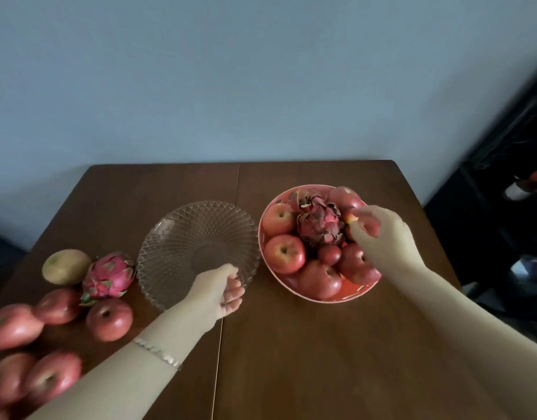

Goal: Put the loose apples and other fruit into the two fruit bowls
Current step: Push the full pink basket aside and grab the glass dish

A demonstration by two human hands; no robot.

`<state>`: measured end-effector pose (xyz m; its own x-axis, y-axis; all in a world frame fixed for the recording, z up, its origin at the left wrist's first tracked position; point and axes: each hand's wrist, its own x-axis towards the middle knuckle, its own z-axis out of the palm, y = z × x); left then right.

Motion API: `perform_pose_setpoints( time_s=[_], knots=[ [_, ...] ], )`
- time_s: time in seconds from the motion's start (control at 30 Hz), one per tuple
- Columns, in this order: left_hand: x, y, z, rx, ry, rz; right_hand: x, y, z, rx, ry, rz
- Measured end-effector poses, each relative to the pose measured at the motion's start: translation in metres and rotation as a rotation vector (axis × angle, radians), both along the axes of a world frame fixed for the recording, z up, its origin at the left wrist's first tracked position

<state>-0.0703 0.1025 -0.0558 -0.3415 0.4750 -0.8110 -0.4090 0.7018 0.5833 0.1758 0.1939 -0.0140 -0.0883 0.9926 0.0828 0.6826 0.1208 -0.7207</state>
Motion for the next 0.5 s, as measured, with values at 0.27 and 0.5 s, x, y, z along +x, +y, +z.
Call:
perform_pose_setpoints(
  time_s=[0.27, 0.5],
  knots=[
    [-0.040, -0.041, -0.052, 0.015, -0.367, 0.446, -0.021, -0.091, -0.002, -0.145, -0.045, 0.384],
    [-0.046, -0.056, -0.061, 0.090, -0.285, 0.539, -0.015, -0.151, -0.026, -0.305, -0.154, 0.437]
  ],
)
